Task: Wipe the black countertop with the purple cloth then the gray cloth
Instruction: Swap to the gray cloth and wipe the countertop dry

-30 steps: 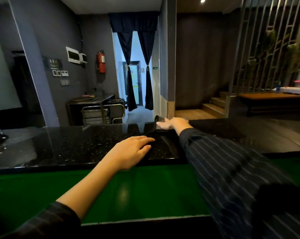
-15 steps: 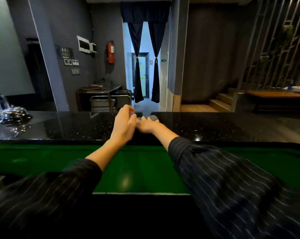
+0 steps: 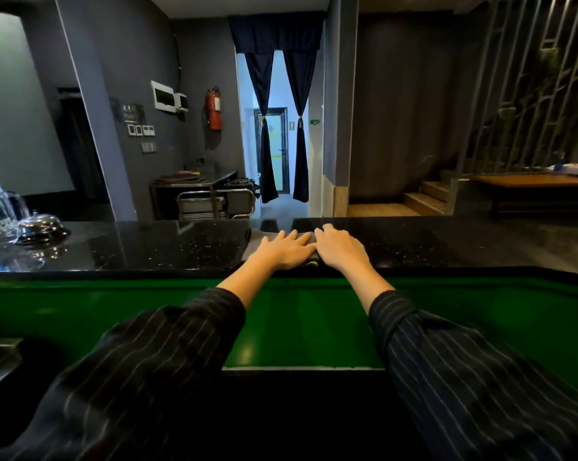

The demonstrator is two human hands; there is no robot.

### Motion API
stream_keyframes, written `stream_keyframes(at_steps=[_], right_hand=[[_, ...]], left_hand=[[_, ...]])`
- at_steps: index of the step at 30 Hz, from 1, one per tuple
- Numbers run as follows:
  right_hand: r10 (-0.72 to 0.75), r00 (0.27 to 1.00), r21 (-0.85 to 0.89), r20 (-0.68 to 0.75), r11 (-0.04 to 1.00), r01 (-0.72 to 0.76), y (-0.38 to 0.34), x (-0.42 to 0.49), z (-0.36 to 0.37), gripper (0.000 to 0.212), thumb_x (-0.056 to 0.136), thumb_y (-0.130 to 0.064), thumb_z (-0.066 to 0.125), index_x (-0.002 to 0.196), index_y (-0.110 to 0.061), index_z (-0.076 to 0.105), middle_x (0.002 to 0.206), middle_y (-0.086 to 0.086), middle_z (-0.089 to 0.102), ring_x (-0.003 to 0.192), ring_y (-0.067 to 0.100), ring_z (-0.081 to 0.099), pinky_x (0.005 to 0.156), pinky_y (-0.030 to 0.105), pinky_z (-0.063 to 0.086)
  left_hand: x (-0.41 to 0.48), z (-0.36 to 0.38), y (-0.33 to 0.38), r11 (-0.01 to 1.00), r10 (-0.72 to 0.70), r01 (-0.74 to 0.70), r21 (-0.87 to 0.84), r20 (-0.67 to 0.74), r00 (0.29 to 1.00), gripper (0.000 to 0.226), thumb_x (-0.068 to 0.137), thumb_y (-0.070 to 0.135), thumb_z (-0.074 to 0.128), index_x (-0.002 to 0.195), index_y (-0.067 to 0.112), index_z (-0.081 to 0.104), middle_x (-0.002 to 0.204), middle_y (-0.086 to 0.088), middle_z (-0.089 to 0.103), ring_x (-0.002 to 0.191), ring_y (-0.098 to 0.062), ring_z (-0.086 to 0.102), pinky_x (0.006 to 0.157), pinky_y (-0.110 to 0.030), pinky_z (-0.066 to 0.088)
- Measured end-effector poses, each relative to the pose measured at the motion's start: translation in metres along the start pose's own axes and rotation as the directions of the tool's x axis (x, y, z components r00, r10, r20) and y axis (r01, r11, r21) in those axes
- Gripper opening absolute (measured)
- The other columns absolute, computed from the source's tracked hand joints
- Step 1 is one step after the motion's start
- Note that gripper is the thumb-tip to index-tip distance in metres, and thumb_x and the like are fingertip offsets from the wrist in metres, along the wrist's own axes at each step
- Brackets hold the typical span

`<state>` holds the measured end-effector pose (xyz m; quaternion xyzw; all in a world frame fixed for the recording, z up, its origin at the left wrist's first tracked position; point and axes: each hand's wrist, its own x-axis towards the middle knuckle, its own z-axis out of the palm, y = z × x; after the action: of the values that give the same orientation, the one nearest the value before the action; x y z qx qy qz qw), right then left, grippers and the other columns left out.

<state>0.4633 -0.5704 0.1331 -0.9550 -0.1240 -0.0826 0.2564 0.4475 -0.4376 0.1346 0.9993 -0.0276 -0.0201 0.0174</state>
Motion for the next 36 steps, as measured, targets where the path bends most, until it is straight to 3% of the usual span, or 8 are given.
stream_keyframes(at_steps=[6, 10, 13, 17, 25, 30, 33, 36], right_hand=[[-0.12, 0.99, -0.097, 0.068, 0.987, 0.126, 0.0, -0.013, -0.005, 0.051, 0.104, -0.034, 0.011, 0.15, -0.029, 0.032, 0.154, 0.001, 0.039, 0.143, 0.03, 0.03, 0.116, 0.058, 0.01], [-0.139, 0.99, -0.105, -0.033, 0.985, 0.135, -0.024, -0.016, 0.0, 0.054, 0.104, -0.035, 0.014, 0.131, -0.015, 0.056, 0.133, 0.01, 0.059, 0.13, 0.032, 0.046, 0.115, 0.058, 0.015], [-0.233, 0.97, -0.047, 0.074, 0.971, 0.236, -0.063, -0.018, 0.02, 0.053, 0.103, -0.037, 0.013, 0.126, -0.014, 0.054, 0.132, 0.009, 0.059, 0.123, 0.033, 0.052, 0.11, 0.057, 0.024], [-0.184, 0.975, -0.055, 0.124, 0.98, 0.192, -0.076, -0.015, 0.032, 0.044, 0.103, -0.033, 0.023, 0.132, -0.016, 0.053, 0.135, 0.009, 0.056, 0.124, 0.033, 0.051, 0.105, 0.052, 0.035], [-0.137, 0.991, -0.174, 0.012, 0.975, 0.137, -0.07, -0.003, 0.045, 0.042, 0.1, -0.025, 0.028, 0.133, -0.013, 0.05, 0.134, 0.011, 0.057, 0.123, 0.03, 0.051, 0.113, 0.051, 0.025], [-0.054, 0.998, -0.189, 0.014, 0.98, 0.056, -0.064, 0.006, 0.047, 0.053, 0.097, -0.026, 0.031, 0.145, -0.004, 0.032, 0.144, 0.013, 0.046, 0.133, 0.031, 0.041, 0.113, 0.051, 0.023], [0.0, 0.995, -0.208, 0.097, 0.978, 0.02, -0.061, 0.01, 0.046, 0.063, 0.1, -0.035, 0.024, 0.155, -0.01, 0.007, 0.16, 0.011, 0.022, 0.145, 0.03, 0.024, 0.118, 0.05, 0.017], [-0.021, 0.987, -0.274, 0.157, 0.959, 0.064, -0.06, 0.01, 0.046, 0.058, 0.101, -0.045, 0.016, 0.156, -0.027, 0.008, 0.162, 0.01, 0.017, 0.148, 0.033, 0.016, 0.117, 0.053, 0.013]], left_hand=[[-0.057, 0.005, -0.015, 0.993, 0.111, -0.108, 0.036, -0.066, 0.992, 0.051, 0.102, 0.041, 0.015, 0.152, 0.03, 0.008, 0.162, -0.003, 0.005, 0.148, -0.032, 0.006, 0.113, -0.063, 0.012], [-0.062, -0.003, -0.077, 0.997, -0.056, 0.053, -0.062, -0.043, 0.998, 0.051, 0.102, 0.04, 0.013, 0.152, 0.031, 0.007, 0.162, -0.003, 0.004, 0.148, -0.033, 0.005, 0.114, -0.063, 0.012], [-0.035, -0.008, -0.117, 0.99, -0.136, 0.136, -0.025, 0.034, 0.99, 0.053, 0.102, 0.039, 0.014, 0.153, 0.026, 0.005, 0.162, -0.001, -0.002, 0.147, -0.037, 0.001, 0.112, -0.067, 0.01], [0.008, -0.006, -0.149, 0.992, -0.091, 0.087, 0.094, 0.047, 0.995, 0.063, 0.093, 0.052, 0.008, 0.151, 0.029, 0.004, 0.162, -0.002, -0.002, 0.148, -0.036, 0.0, 0.111, -0.069, 0.009], [0.094, -0.012, -0.135, 0.987, -0.092, 0.082, 0.136, 0.072, 0.993, 0.079, 0.081, 0.064, 0.006, 0.151, 0.029, 0.004, 0.162, -0.001, -0.002, 0.147, -0.037, -0.001, 0.11, -0.072, 0.005], [0.112, -0.022, -0.068, 0.974, 0.09, -0.111, 0.197, 0.111, 0.99, 0.061, 0.099, 0.051, 0.023, 0.152, 0.031, 0.001, 0.161, 0.003, -0.009, 0.147, -0.034, -0.01, 0.108, -0.074, -0.003], [0.122, -0.022, -0.063, 0.937, 0.246, -0.272, 0.217, 0.143, 0.959, 0.056, 0.104, 0.03, 0.026, 0.153, 0.015, 0.004, 0.161, -0.008, -0.004, 0.147, -0.033, -0.01, 0.118, -0.054, -0.004], [0.122, -0.025, -0.087, 0.927, 0.255, -0.278, 0.25, 0.121, 0.959, 0.053, 0.105, 0.021, 0.026, 0.152, 0.01, 0.005, 0.161, -0.012, -0.001, 0.148, -0.032, -0.003, 0.118, -0.045, 0.0]])
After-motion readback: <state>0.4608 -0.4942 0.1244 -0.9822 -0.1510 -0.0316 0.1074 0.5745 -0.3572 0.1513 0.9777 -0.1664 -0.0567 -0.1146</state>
